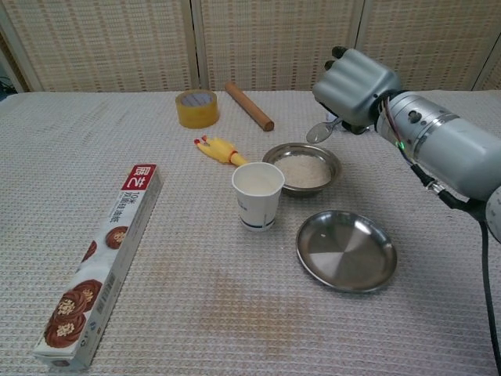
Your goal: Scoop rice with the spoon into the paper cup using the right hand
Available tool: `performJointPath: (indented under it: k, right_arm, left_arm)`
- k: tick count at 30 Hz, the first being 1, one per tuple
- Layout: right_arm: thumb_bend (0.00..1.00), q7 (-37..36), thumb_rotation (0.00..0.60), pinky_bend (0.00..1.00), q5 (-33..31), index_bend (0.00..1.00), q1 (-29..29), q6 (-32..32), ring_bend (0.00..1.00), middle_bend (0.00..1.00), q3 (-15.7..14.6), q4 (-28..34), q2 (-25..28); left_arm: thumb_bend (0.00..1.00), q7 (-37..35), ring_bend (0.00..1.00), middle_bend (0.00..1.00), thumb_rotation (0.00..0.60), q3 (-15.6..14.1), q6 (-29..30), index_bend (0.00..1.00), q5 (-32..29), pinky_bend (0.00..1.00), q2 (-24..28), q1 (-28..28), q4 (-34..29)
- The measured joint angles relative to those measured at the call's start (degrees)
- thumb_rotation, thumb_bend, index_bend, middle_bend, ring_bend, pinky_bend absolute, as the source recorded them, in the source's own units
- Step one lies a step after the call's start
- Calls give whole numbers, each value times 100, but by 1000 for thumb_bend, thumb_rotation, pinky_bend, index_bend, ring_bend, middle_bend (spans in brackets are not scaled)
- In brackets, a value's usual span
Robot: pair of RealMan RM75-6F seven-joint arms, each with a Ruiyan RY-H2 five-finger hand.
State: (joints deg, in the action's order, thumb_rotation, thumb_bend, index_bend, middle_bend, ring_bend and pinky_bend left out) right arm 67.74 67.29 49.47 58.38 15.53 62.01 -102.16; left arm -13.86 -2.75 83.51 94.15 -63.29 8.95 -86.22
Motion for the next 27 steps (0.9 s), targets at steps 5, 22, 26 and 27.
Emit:
performJointPath:
  k: [5, 22, 26, 27]
  right_arm:
    - [337, 592, 600, 106, -112, 816, 252, -196, 173, 548, -232, -424, -235]
    - [337, 388, 600, 106, -316, 819, 409, -385, 182, 548, -437, -634, -501]
    - [337, 149, 600, 106, -436, 819, 386, -398, 182, 548, -370, -563, -505]
    - [337, 87, 600, 106, -472, 819, 377, -404, 182, 548, -350, -536, -504]
  left_arm:
    - [415, -41, 0, 0, 600, 1, 6, 0, -2, 126, 7, -1, 14]
    - [414, -78, 0, 0, 600, -3, -33, 0, -15, 126, 3, 15, 41]
    - [415, -68, 0, 0, 600, 4, -38, 0, -23, 126, -1, 19, 34]
    - [416, -65, 0, 0, 600, 4, -37, 0, -26, 127, 0, 17, 29]
